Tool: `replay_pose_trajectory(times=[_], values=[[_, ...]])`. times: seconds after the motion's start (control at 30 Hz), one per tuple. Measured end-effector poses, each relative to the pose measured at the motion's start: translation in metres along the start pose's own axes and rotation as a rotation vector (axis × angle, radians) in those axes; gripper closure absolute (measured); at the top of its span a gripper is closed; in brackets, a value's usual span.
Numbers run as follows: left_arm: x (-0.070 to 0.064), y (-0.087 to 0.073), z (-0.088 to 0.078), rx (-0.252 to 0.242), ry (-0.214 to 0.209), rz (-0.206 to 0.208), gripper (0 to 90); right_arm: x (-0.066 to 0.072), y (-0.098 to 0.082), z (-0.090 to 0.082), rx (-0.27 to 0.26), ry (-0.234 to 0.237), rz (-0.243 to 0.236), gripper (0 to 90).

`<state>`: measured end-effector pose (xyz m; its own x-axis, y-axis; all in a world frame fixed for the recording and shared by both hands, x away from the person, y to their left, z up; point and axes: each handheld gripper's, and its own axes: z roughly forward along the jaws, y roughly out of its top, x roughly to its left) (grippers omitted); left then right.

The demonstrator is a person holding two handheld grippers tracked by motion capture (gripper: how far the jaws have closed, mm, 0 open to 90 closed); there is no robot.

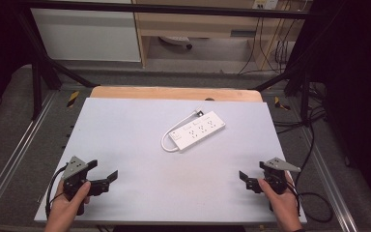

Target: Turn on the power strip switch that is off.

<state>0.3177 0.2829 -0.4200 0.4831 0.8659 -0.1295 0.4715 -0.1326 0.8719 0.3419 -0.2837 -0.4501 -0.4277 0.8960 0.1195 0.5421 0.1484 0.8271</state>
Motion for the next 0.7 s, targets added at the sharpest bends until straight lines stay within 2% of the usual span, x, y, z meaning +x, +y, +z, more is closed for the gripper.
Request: replay_pose_trajectory(times=[0.17,0.4,0.5,0.7], values=[[0.0004,-0.0021,0.0,0.017,-0.01,-0.009,9.1,-0.0001,0.0013,-0.0008,0.002,-0.007,0.001,6.3],[0.0025,-0.0042,0.0006,0.028,-0.012,-0.028,9.0,-0.0001,0.0054,-0.0006,0.011,0.007,0.001,5.5],[0.0033,-0.0044,0.0029,0.032,-0.012,-0.042,8.8,0.0002,0.0086,-0.0011,-0.005,-0.017,-0.014,5.7],[0.0044,-0.0042,0.0033,0.033,-0.005,-0.05,8.1,0.0053,0.0095,0.0012,-0.003,0.028,-0.023,5.9]])
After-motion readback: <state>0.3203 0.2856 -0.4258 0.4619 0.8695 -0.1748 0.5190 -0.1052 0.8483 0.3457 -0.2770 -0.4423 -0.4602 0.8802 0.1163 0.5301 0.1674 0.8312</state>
